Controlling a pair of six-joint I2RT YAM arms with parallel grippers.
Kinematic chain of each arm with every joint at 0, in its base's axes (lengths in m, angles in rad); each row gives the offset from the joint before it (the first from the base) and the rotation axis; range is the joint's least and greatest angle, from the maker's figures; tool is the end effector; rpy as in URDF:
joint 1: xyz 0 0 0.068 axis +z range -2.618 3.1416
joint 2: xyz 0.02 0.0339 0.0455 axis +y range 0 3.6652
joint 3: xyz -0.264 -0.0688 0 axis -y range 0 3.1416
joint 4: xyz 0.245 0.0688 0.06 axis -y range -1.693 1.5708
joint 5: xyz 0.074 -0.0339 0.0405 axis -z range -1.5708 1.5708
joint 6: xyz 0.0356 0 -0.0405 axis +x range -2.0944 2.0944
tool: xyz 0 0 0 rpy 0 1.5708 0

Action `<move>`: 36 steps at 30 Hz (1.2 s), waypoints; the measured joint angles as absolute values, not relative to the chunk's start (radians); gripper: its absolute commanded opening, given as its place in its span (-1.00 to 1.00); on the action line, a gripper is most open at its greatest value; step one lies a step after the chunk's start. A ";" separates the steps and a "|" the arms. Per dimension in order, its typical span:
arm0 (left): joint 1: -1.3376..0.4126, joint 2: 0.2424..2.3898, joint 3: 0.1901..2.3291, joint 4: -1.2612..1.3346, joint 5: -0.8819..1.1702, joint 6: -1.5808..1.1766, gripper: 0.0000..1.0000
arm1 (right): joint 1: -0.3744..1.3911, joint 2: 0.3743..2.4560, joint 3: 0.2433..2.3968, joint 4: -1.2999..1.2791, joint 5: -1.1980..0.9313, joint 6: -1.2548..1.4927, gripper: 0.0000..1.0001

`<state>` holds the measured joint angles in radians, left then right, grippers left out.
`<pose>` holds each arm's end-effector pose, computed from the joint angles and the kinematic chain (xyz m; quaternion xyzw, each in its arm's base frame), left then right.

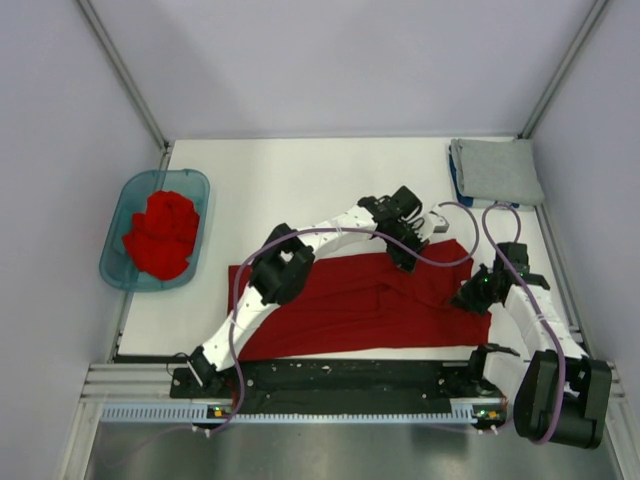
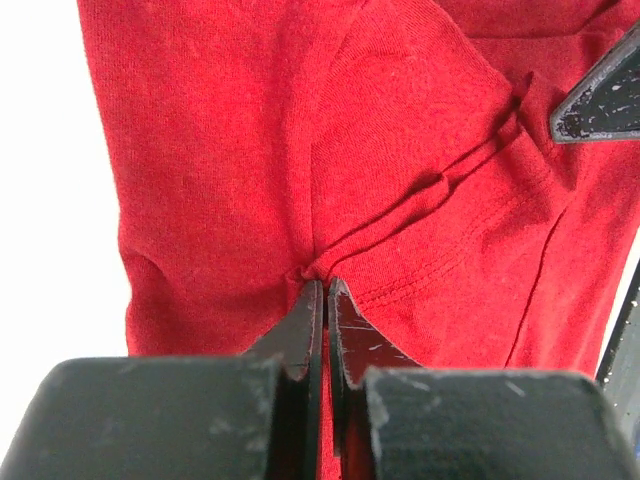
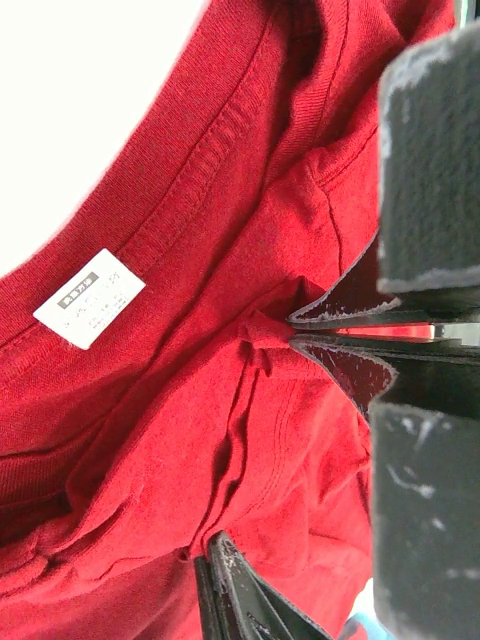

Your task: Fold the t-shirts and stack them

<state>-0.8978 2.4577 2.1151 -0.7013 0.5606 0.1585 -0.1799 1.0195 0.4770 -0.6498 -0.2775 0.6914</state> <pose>0.3143 -0.4246 0.1645 0.5298 0.7651 -0.3395 0.1368 0.1616 -0.0195 0.1627 0.3869 0.8928 0.1786 0.1459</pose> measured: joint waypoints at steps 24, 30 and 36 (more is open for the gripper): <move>-0.892 2.292 1.997 -0.733 0.552 0.136 -1.00 | -0.178 0.894 0.500 -0.644 -0.279 0.648 -1.00; -0.872 2.210 1.916 -0.688 0.499 0.057 -1.00 | -0.147 0.995 0.578 -0.492 -0.321 0.602 -1.00; -0.840 2.204 1.845 -0.643 0.422 -0.031 -1.00 | -0.140 1.138 0.661 -0.411 -0.315 0.515 -1.00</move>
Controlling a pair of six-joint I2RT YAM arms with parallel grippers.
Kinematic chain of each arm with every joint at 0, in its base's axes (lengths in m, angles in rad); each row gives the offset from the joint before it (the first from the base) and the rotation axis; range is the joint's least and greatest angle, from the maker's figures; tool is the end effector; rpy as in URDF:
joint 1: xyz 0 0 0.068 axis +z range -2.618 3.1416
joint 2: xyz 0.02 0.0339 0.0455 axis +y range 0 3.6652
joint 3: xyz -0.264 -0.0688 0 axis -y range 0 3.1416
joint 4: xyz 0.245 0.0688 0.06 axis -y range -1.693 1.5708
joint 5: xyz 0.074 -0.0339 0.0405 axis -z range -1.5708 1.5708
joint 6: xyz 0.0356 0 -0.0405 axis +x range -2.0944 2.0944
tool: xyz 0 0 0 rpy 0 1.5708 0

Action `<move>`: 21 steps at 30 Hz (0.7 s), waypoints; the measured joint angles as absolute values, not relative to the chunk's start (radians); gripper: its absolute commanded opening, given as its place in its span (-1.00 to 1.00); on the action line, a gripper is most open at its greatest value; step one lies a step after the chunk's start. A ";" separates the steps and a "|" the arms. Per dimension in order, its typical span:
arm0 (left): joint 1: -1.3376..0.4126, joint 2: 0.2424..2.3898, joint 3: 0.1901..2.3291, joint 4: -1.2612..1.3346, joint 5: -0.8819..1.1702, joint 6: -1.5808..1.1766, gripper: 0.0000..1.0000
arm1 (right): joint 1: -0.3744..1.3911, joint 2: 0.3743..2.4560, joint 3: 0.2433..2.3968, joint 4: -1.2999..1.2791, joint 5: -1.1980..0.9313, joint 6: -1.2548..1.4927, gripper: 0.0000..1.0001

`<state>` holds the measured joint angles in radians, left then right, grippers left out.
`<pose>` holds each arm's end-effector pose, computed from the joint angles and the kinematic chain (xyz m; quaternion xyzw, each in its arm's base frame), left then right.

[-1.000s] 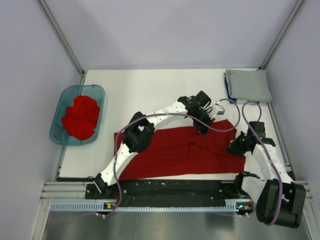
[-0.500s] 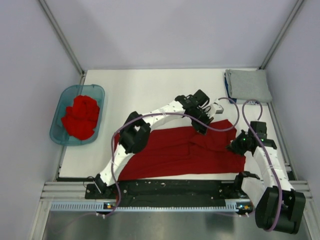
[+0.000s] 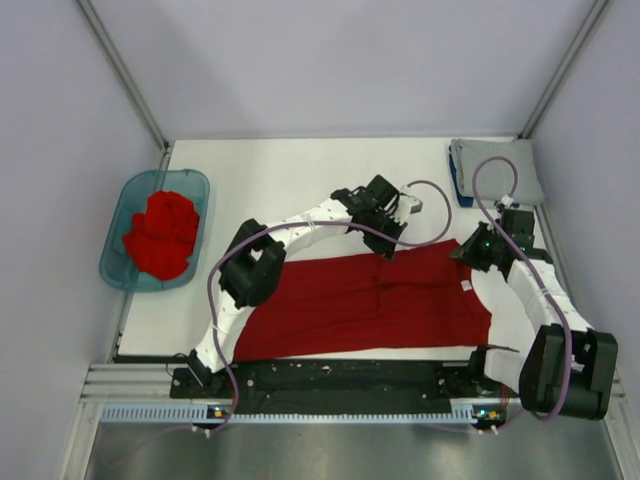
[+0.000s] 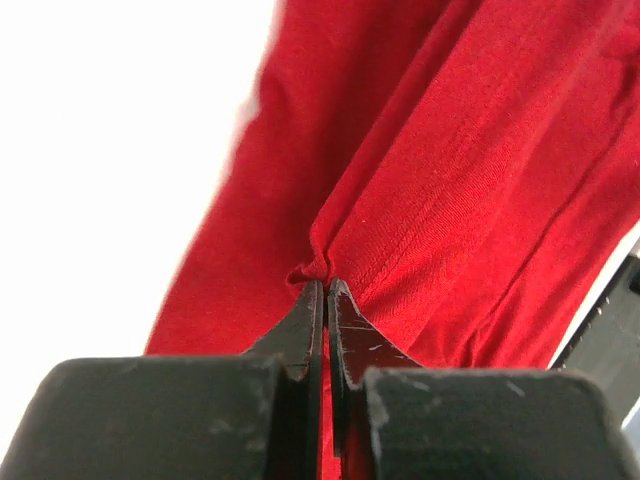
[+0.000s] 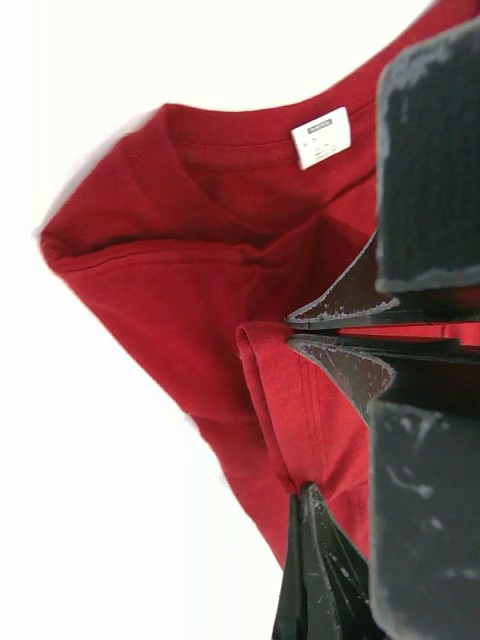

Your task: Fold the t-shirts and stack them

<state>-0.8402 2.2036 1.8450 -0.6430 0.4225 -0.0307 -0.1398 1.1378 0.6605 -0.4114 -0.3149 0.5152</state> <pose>0.3121 -0.3702 0.2069 0.4237 0.8394 -0.2983 0.1640 0.2218 -0.0201 0.2102 0.2497 0.8981 0.2068 0.2970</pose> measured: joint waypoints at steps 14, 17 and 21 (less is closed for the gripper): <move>-0.817 2.225 1.843 -0.591 0.340 -0.135 -1.00 | -0.126 1.361 0.715 -0.300 -0.315 0.471 -1.00; -0.817 2.251 1.843 -0.591 0.338 -0.138 -0.83 | -0.125 1.389 0.731 -0.292 -0.308 0.470 -0.91; -0.818 2.267 1.842 -0.594 0.318 -0.134 -0.35 | -0.122 1.438 0.761 -0.311 -0.290 0.462 -0.62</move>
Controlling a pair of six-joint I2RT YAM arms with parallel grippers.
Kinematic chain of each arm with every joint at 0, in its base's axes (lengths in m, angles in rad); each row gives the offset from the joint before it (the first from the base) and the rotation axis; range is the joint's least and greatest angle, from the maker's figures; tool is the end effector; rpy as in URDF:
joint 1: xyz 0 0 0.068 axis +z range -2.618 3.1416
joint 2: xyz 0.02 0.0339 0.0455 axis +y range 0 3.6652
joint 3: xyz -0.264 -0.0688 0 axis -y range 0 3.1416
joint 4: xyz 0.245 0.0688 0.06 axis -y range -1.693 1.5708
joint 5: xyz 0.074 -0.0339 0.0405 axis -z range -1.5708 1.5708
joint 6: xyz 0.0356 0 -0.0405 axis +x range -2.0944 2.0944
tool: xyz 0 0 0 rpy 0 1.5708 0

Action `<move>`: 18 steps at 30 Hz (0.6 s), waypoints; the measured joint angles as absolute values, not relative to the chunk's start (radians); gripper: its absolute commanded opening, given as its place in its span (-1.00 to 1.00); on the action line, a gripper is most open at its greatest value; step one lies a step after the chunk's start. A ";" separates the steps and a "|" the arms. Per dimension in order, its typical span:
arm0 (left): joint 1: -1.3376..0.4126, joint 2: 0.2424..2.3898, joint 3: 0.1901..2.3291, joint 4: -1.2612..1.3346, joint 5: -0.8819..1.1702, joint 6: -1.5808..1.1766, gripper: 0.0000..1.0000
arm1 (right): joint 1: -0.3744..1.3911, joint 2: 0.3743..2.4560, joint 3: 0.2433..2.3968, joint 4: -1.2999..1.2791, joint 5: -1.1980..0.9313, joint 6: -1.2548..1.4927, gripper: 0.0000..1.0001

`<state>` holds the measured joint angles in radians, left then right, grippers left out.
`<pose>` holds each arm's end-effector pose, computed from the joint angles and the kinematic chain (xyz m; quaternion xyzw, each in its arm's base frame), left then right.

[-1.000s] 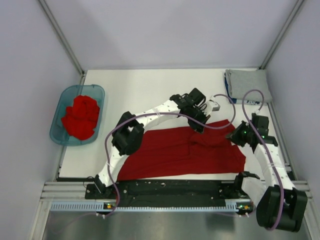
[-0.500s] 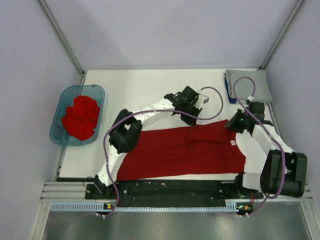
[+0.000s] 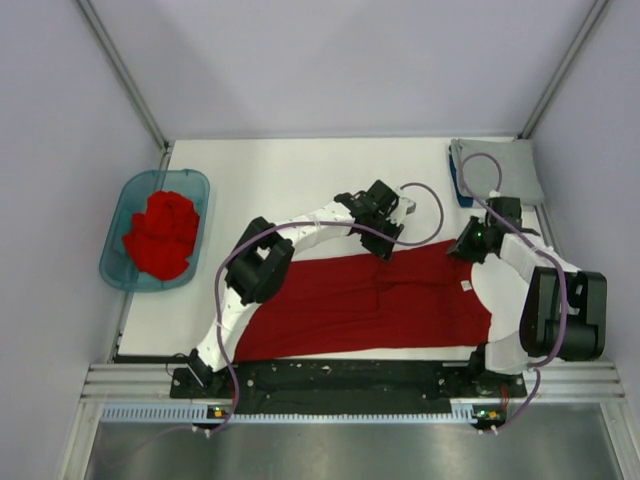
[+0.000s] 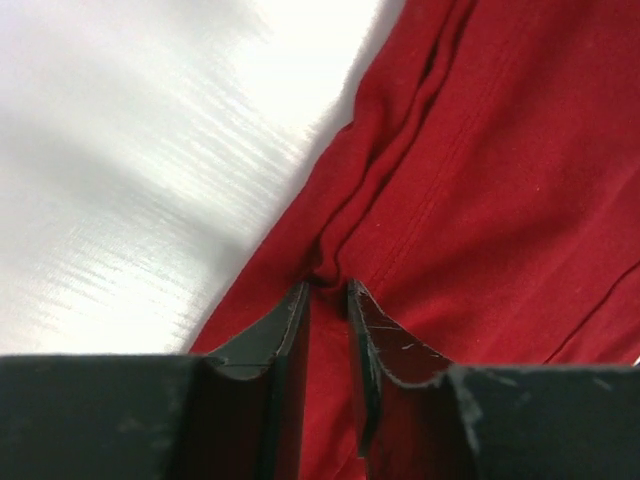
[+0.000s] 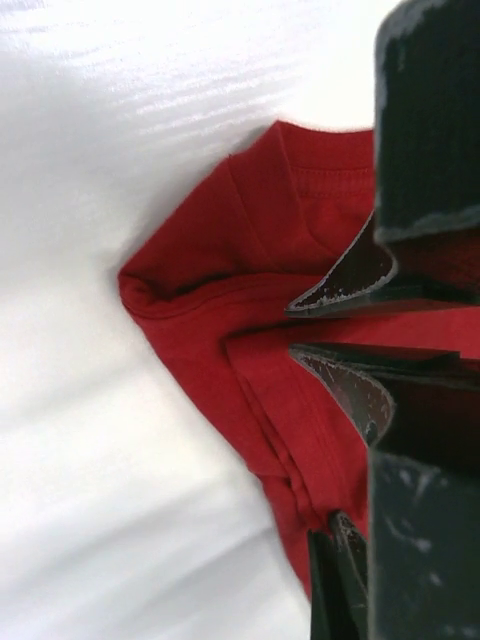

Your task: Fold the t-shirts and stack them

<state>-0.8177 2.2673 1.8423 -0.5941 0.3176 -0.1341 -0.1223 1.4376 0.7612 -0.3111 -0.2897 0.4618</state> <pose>0.3296 -0.3679 0.1778 0.3590 0.8807 -0.2585 0.1693 0.2723 -0.0232 0.1783 0.2331 0.9196 0.1843 0.2571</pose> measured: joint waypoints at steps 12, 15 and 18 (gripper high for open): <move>-0.817 2.202 1.850 -0.651 0.248 -0.051 -0.34 | -0.007 1.353 0.913 -0.483 -0.099 0.415 -1.00; -0.808 2.119 1.818 -0.656 0.244 0.010 -0.56 | 0.042 1.345 0.905 -0.487 -0.104 0.447 -1.00; -0.781 1.999 1.715 -0.656 0.242 0.075 -0.57 | 0.045 1.404 0.888 -0.495 -0.094 0.482 -1.00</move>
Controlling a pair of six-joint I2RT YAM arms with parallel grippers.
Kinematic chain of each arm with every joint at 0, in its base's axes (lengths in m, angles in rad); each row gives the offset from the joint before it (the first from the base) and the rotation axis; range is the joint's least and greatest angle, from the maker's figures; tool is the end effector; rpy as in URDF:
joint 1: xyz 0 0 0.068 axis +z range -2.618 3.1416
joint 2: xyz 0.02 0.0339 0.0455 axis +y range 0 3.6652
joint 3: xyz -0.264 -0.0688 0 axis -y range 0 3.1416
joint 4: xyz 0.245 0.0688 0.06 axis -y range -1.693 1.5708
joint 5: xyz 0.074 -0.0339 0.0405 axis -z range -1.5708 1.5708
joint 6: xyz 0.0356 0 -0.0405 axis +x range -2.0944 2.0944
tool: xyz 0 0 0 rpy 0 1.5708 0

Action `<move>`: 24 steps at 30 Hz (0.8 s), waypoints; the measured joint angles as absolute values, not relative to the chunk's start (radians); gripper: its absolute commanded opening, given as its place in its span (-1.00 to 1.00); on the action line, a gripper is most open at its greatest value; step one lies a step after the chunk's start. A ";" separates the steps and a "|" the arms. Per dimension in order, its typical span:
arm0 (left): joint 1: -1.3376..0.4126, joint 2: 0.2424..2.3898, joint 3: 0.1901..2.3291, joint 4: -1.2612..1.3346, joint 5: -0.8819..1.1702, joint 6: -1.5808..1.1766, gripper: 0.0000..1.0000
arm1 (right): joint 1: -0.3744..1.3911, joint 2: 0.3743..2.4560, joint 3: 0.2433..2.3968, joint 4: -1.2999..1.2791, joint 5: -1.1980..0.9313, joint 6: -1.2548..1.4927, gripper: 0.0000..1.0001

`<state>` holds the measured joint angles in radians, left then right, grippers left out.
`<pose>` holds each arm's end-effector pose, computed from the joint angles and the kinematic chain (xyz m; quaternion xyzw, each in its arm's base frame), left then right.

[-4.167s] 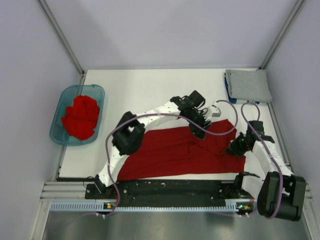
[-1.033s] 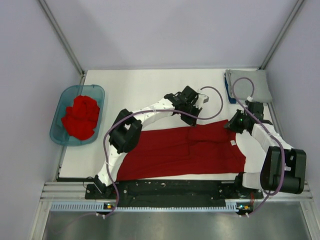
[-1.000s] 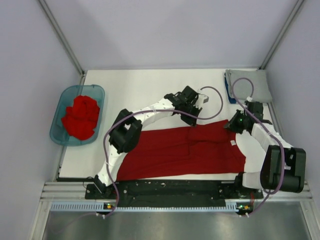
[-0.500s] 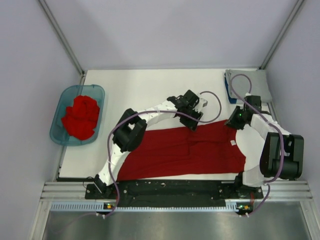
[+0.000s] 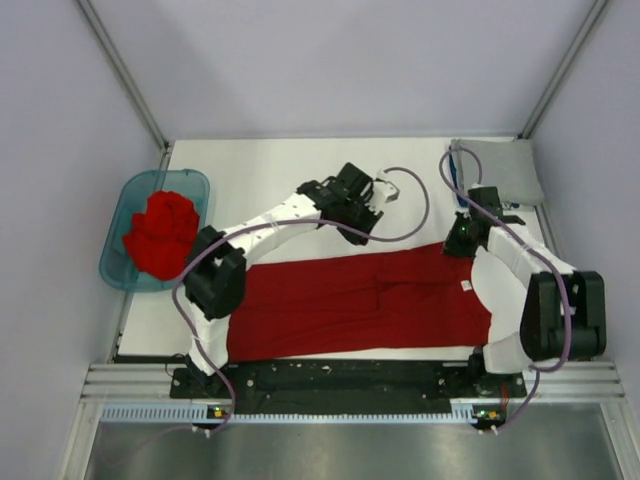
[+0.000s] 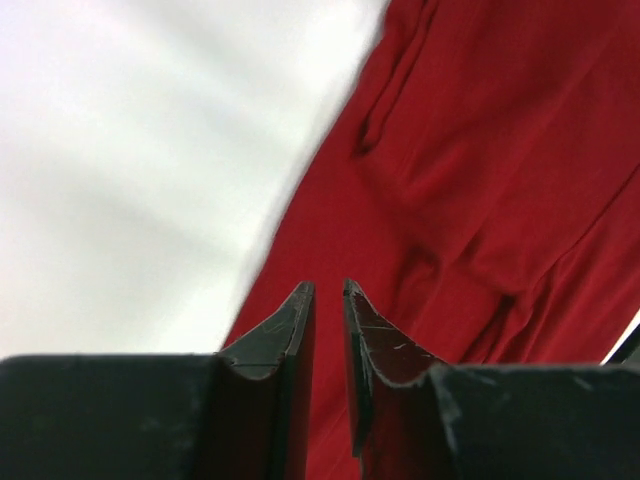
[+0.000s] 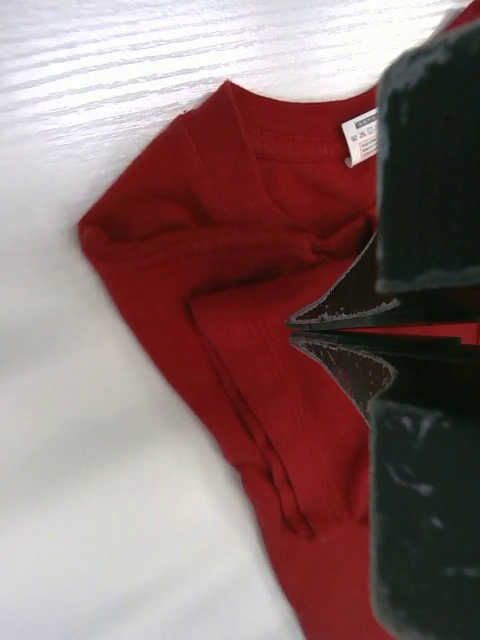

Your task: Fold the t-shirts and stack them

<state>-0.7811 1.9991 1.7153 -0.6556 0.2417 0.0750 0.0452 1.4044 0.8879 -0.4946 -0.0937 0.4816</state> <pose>0.3105 -0.3199 0.2550 0.4258 0.8430 -0.2141 0.2496 0.2766 0.0158 0.2123 0.1952 0.9401 0.1153 0.2547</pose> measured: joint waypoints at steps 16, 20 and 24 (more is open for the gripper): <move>-0.295 1.637 1.206 -0.714 0.178 0.328 -0.64 | 0.093 2.211 1.736 -0.694 -0.207 0.541 -1.00; -0.298 1.592 1.092 -0.721 0.161 0.399 -0.65 | 0.149 2.418 2.094 -0.731 -0.236 0.519 -0.99; -0.301 1.610 1.013 -0.718 0.097 0.448 -0.65 | 0.179 2.401 2.145 -0.772 -0.223 0.468 -0.89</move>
<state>-0.3008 1.6104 1.0134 -0.7181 0.0975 0.4480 0.1787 2.4012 2.1448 -0.7719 -0.2226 0.4679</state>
